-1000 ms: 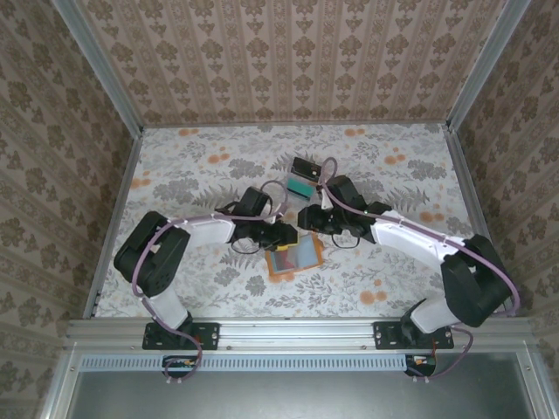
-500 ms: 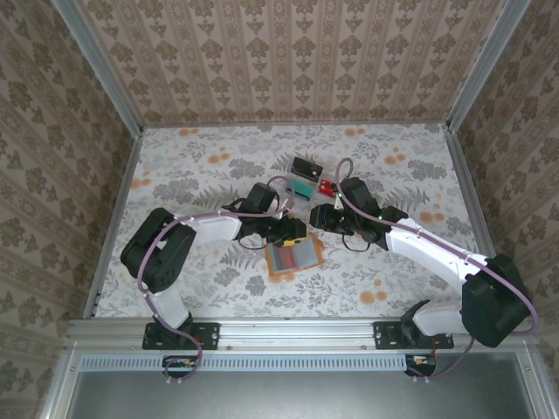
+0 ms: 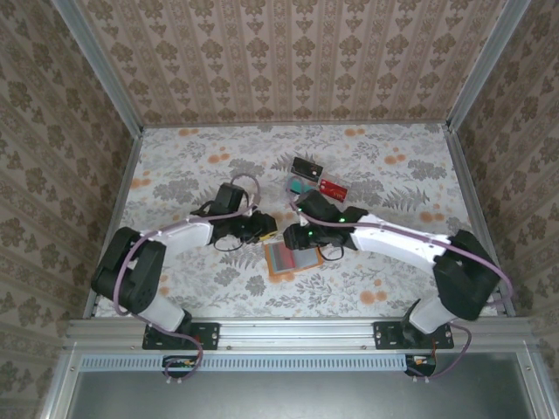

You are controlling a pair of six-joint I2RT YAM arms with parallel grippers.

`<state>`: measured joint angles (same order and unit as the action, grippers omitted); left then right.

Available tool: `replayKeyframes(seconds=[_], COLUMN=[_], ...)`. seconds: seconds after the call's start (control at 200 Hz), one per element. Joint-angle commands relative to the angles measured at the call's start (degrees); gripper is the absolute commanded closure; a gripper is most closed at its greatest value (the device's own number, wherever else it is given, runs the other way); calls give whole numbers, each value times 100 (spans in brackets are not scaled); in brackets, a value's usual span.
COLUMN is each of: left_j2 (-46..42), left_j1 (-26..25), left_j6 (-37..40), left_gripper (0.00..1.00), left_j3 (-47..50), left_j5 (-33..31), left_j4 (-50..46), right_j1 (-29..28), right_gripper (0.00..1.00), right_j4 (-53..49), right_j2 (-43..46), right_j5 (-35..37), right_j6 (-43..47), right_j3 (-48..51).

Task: Take the credit cards out of the card holder

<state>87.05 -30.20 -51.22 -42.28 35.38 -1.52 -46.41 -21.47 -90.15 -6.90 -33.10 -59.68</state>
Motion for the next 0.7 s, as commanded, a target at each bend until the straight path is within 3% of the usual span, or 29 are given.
replayKeyframes(seconds=[0.0,0.13,0.37,0.695], left_j2=[-431,-866,-1090,-597], left_j1=[98,163,9,-318], left_j6=[-179,-358,-550,-693], left_gripper=[72,70,68,70], left_j3=[336,652,784,650], left_j5=[-347,-518,-508,-377], left_j4=[-395,-516,-534,-143], right_j1=[-178,-133,-80,-30], right_gripper=[60,54,52,66], right_j4=[-560,-816,-901,-1076], right_j2=[-558,-1040,-1431,-1742], right_j5=[-14,345,601,690], right_j6=[209,-34,-118,-136], right_j3=[-421,-625,-633,-513])
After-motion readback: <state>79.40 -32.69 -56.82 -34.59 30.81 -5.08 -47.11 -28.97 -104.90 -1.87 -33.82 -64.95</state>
